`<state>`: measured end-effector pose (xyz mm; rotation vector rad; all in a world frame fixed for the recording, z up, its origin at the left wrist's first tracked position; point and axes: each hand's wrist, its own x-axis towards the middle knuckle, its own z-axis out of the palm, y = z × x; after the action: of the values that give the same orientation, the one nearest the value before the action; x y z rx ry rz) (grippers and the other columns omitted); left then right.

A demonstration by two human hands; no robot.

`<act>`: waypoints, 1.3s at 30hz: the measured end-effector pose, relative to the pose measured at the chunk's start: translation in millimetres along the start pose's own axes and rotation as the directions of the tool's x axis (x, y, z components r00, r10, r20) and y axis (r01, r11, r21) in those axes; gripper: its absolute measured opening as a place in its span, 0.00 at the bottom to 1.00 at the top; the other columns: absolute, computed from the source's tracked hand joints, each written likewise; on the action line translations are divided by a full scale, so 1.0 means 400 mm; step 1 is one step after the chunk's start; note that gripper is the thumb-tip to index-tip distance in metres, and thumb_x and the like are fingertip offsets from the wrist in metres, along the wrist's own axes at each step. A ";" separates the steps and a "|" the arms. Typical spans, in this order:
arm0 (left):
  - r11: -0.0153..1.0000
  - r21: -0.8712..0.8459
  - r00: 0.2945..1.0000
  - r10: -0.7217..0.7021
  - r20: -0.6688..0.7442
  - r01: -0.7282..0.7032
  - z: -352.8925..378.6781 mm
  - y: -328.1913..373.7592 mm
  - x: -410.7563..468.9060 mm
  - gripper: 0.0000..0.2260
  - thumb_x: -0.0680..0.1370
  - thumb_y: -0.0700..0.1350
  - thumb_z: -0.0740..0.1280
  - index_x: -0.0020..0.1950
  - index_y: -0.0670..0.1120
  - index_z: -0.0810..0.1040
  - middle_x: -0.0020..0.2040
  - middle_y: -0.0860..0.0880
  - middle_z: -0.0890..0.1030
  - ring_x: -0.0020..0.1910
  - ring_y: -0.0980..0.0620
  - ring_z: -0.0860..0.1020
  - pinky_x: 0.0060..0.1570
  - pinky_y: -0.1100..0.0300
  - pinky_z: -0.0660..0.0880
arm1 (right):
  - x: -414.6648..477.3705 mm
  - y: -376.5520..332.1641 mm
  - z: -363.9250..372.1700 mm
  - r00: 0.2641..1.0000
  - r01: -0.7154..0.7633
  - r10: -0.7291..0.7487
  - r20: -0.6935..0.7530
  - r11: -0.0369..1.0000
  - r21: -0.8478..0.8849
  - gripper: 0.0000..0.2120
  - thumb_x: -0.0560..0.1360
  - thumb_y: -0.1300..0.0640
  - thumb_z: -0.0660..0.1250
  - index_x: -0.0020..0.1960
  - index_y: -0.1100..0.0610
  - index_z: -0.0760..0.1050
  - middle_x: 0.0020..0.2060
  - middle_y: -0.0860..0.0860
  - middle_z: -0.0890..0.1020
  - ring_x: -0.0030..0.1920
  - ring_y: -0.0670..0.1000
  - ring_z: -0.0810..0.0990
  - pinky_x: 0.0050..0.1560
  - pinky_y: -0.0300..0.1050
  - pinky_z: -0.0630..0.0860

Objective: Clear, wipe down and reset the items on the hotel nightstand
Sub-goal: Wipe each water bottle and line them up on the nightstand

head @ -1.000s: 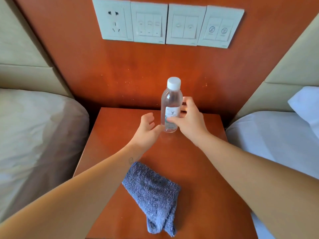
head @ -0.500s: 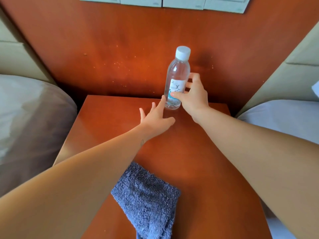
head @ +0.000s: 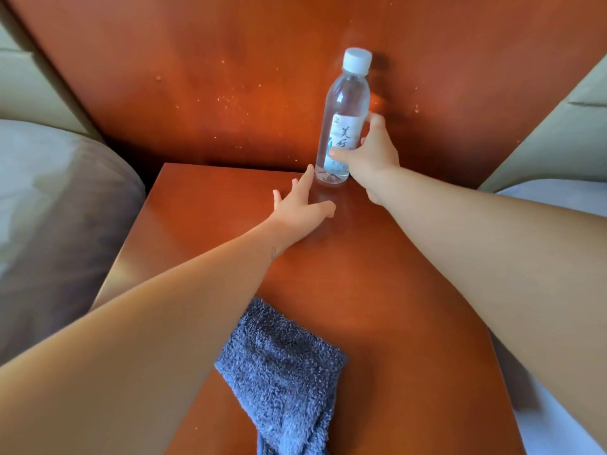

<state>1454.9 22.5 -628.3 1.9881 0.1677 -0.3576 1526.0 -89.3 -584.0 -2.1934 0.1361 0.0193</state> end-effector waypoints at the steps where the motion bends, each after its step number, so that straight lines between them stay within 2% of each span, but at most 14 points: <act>1: 1.000 -0.019 1.000 -0.014 -0.006 0.014 -0.004 -0.004 -0.010 0.36 0.78 0.44 0.63 0.80 0.59 0.47 0.81 0.53 0.47 0.77 0.47 0.33 0.74 0.47 0.39 | -0.009 -0.002 -0.002 1.000 -0.017 0.017 0.011 1.000 0.006 0.39 0.72 0.56 0.74 0.76 0.53 0.55 0.64 0.54 0.75 0.64 0.55 0.75 0.61 0.48 0.74; 8: 0.997 0.054 0.998 -0.055 -0.017 0.056 -0.066 -0.022 -0.113 0.36 0.78 0.47 0.64 0.79 0.61 0.47 0.81 0.53 0.50 0.79 0.44 0.39 0.76 0.48 0.45 | -0.108 -0.023 -0.007 0.995 -0.097 0.096 -0.017 0.995 -0.036 0.33 0.74 0.57 0.72 0.72 0.60 0.58 0.68 0.55 0.72 0.67 0.56 0.72 0.61 0.46 0.69; 12: 0.993 0.111 0.998 -0.039 -0.039 0.043 -0.115 -0.010 -0.202 0.34 0.79 0.45 0.63 0.80 0.57 0.48 0.80 0.53 0.52 0.78 0.47 0.39 0.75 0.49 0.39 | -0.196 -0.031 0.009 0.996 -0.091 0.093 0.011 0.991 -0.095 0.26 0.75 0.58 0.69 0.69 0.57 0.63 0.66 0.54 0.74 0.65 0.56 0.73 0.61 0.48 0.72; 15: 0.986 0.164 0.999 0.000 -0.046 0.007 -0.137 -0.016 -0.271 0.32 0.79 0.43 0.62 0.80 0.54 0.50 0.79 0.53 0.56 0.79 0.51 0.48 0.74 0.51 0.36 | -0.270 -0.036 0.021 0.995 -0.063 0.073 0.066 0.988 -0.144 0.22 0.76 0.59 0.66 0.68 0.54 0.66 0.63 0.53 0.76 0.62 0.55 0.76 0.57 0.44 0.73; 17: 0.979 0.205 0.998 0.007 -0.068 0.007 -0.152 -0.032 -0.321 0.31 0.79 0.44 0.62 0.79 0.53 0.53 0.78 0.53 0.60 0.77 0.49 0.58 0.77 0.47 0.42 | -0.332 -0.042 0.020 0.992 -0.040 0.059 0.115 0.987 -0.155 0.21 0.76 0.60 0.65 0.67 0.52 0.68 0.62 0.51 0.77 0.61 0.53 0.77 0.55 0.41 0.71; 19: 0.978 0.209 0.994 0.022 -0.103 0.000 -0.168 -0.057 -0.373 0.30 0.78 0.44 0.63 0.78 0.53 0.57 0.77 0.53 0.64 0.70 0.45 0.70 0.73 0.46 0.60 | -0.400 -0.046 0.019 0.987 -0.022 0.050 0.154 0.985 -0.174 0.19 0.76 0.61 0.65 0.65 0.51 0.70 0.61 0.49 0.78 0.61 0.52 0.77 0.55 0.40 0.70; 20: 0.981 0.196 0.992 0.036 -0.123 -0.012 -0.176 -0.070 -0.402 0.29 0.77 0.44 0.64 0.77 0.53 0.59 0.75 0.52 0.66 0.65 0.43 0.74 0.67 0.51 0.67 | -0.436 -0.048 0.021 0.986 -0.011 0.042 0.161 0.983 -0.185 0.18 0.76 0.61 0.64 0.64 0.51 0.71 0.60 0.48 0.79 0.60 0.51 0.77 0.56 0.40 0.71; 22: 0.986 0.164 0.984 0.063 -0.167 -0.035 -0.187 -0.110 -0.472 0.27 0.77 0.42 0.64 0.76 0.52 0.63 0.72 0.52 0.70 0.57 0.41 0.77 0.50 0.59 0.71 | -0.521 -0.048 0.024 0.985 -0.005 0.037 0.168 0.982 -0.187 0.16 0.76 0.61 0.64 0.62 0.50 0.72 0.58 0.47 0.80 0.58 0.50 0.78 0.56 0.41 0.72; 24: 0.985 0.163 0.976 0.095 -0.196 -0.063 -0.197 -0.155 -0.538 0.25 0.77 0.41 0.64 0.73 0.51 0.66 0.68 0.53 0.74 0.47 0.46 0.77 0.43 0.62 0.70 | -0.601 -0.047 0.030 0.985 -0.001 0.031 0.168 0.985 -0.173 0.15 0.76 0.61 0.62 0.61 0.50 0.73 0.55 0.46 0.81 0.56 0.49 0.79 0.56 0.42 0.73; 27: 0.984 0.141 0.963 0.140 -0.229 -0.109 -0.200 -0.210 -0.638 0.21 0.76 0.39 0.65 0.68 0.49 0.71 0.58 0.53 0.79 0.50 0.53 0.77 0.49 0.62 0.71 | -0.716 -0.043 0.050 0.993 -0.019 0.039 0.110 0.984 -0.177 0.14 0.76 0.62 0.58 0.56 0.48 0.75 0.51 0.48 0.82 0.53 0.51 0.78 0.53 0.45 0.75; 29: 0.977 0.134 0.952 0.196 -0.236 -0.168 -0.194 -0.247 -0.705 0.18 0.74 0.37 0.65 0.63 0.49 0.73 0.50 0.54 0.80 0.46 0.57 0.77 0.51 0.61 0.73 | -0.784 -0.038 0.068 0.999 -0.017 0.025 0.049 0.987 -0.157 0.14 0.75 0.62 0.57 0.52 0.48 0.76 0.45 0.45 0.81 0.50 0.50 0.78 0.52 0.45 0.74; 32: 0.930 0.225 0.931 0.328 -0.159 -0.289 -0.180 -0.322 -0.804 0.14 0.74 0.38 0.65 0.58 0.49 0.72 0.41 0.54 0.77 0.38 0.55 0.75 0.43 0.58 0.73 | -0.881 -0.022 0.097 1.000 -0.001 0.004 0.021 0.992 -0.125 0.11 0.74 0.62 0.59 0.46 0.48 0.77 0.36 0.41 0.78 0.42 0.46 0.77 0.47 0.42 0.72; 36: 0.881 0.351 0.940 0.341 -0.009 -0.316 -0.147 -0.451 -0.895 0.12 0.75 0.43 0.66 0.55 0.53 0.68 0.41 0.55 0.74 0.37 0.54 0.73 0.37 0.54 0.74 | -0.996 0.040 0.135 0.991 0.100 -0.089 0.096 0.989 -0.112 0.10 0.72 0.63 0.62 0.42 0.50 0.79 0.34 0.42 0.78 0.36 0.43 0.76 0.44 0.42 0.73; 39: 0.893 0.373 0.968 0.239 0.080 -0.252 -0.109 -0.556 -0.921 0.12 0.76 0.43 0.67 0.55 0.54 0.68 0.43 0.56 0.74 0.39 0.55 0.74 0.40 0.53 0.76 | -1.059 0.118 0.163 0.974 0.066 -0.031 0.222 0.986 -0.151 0.09 0.73 0.60 0.62 0.41 0.49 0.79 0.35 0.43 0.80 0.38 0.44 0.78 0.46 0.44 0.76</act>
<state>1053.2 173.0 -682.8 2.3537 -0.1903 -0.2715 1102.6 -25.6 -633.3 -2.3343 -0.0452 0.2522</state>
